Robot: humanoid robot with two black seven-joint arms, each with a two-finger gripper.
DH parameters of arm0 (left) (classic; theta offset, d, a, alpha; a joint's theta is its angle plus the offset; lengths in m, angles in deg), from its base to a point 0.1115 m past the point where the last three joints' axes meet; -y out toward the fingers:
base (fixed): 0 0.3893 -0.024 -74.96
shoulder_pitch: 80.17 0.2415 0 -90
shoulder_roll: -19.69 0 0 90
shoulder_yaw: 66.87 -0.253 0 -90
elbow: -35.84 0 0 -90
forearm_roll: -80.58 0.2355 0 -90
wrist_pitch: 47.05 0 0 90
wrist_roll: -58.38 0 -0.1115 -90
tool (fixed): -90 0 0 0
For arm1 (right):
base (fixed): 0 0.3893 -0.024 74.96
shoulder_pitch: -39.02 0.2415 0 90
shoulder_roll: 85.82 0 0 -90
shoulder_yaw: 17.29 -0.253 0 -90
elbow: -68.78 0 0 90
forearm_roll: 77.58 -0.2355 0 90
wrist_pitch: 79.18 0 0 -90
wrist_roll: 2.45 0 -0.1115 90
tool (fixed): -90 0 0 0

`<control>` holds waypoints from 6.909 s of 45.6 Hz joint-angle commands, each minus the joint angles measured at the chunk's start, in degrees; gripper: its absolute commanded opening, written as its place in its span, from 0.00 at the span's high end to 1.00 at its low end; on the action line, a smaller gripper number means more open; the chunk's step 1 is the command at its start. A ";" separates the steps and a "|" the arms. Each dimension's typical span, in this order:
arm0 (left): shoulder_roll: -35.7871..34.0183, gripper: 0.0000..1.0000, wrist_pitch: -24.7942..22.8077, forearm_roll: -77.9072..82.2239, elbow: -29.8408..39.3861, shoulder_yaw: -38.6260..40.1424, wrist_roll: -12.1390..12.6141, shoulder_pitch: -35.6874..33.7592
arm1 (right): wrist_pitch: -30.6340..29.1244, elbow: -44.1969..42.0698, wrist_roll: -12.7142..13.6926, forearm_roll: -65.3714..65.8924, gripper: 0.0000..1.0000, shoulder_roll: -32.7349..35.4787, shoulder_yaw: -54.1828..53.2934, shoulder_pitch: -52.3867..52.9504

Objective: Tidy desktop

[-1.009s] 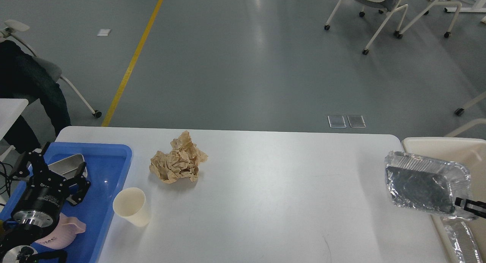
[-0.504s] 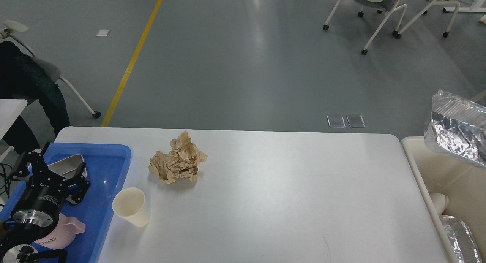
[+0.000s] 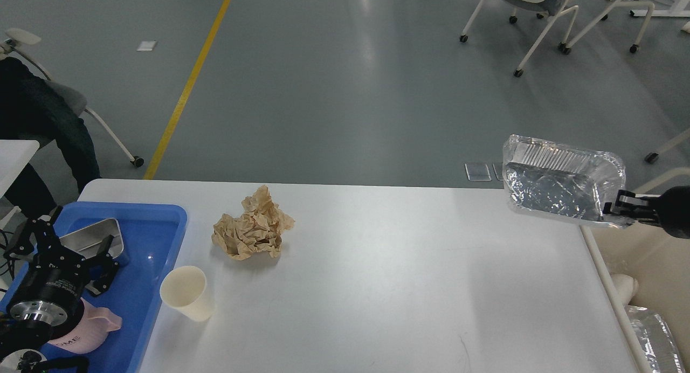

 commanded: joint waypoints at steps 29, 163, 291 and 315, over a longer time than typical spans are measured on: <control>-3.05 0.03 0.37 0.09 0.00 -2.96 -0.09 0.88 | 0.41 -2.82 16.72 -1.22 1.00 -26.06 11.36 14.64; -40.94 0.06 -11.94 61.44 1.84 -38.98 10.20 -24.59 | 1.82 -12.84 18.39 -3.33 1.00 -33.09 13.21 13.58; -29.43 0.92 -42.26 55.73 2.38 -43.64 8.35 -70.99 | 2.00 -13.20 17.95 -7.11 1.00 -35.11 12.06 13.23; 10.92 0.91 -39.80 68.21 -26.54 -59.39 9.14 -82.26 | 2.00 -12.32 17.95 -7.11 1.00 -34.50 11.71 13.41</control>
